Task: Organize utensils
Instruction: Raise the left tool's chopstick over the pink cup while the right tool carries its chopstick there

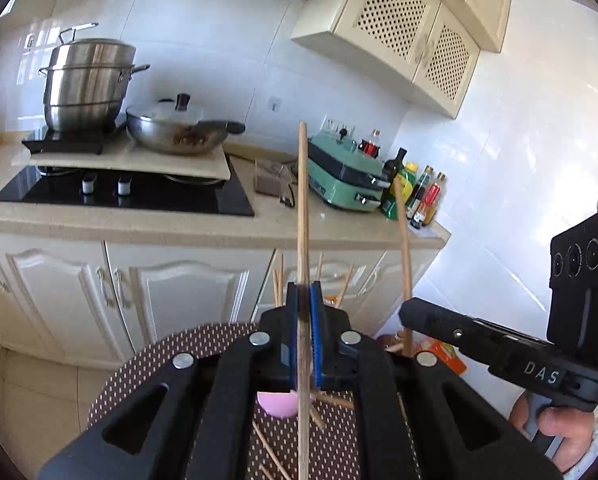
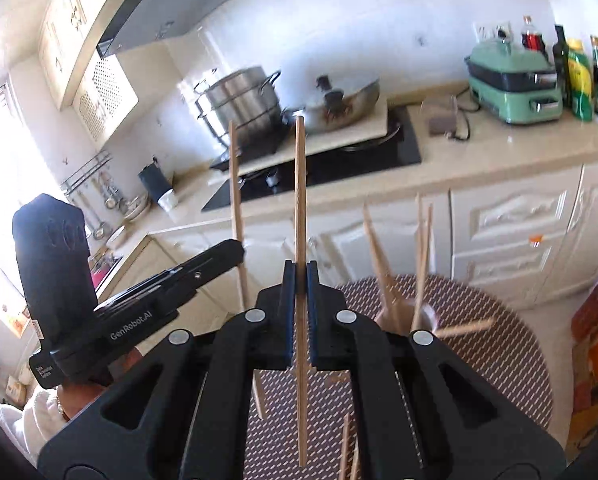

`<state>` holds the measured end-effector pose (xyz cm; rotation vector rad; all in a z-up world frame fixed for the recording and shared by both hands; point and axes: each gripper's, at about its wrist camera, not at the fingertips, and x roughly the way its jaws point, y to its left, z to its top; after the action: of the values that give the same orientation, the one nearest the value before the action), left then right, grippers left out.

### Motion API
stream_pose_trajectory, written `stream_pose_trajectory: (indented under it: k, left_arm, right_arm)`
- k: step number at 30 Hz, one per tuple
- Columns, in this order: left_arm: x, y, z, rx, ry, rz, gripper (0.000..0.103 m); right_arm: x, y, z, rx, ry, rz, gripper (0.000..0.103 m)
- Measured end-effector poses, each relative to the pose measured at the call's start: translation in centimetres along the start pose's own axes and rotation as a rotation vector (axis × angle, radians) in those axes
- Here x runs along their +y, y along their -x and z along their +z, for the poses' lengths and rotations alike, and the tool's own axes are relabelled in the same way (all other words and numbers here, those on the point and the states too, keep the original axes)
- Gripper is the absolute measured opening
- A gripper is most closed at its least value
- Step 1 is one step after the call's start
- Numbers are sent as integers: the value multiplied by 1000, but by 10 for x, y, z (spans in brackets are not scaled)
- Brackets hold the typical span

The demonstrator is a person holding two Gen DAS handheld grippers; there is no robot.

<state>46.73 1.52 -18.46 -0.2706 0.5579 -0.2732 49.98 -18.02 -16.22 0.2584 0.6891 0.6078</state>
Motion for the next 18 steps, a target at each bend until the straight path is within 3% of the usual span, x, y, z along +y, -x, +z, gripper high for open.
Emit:
stream_pose_trajectory:
  k: [10,18]
  left_arm:
    - [14,-56,18,-105,17,4,6]
    - [26,-98,13,-110,44,-19,6]
  right_arm:
    - [-46,-34,18,-109,55,-67,6]
    - [-72,-66,10,-152,64,-53,6]
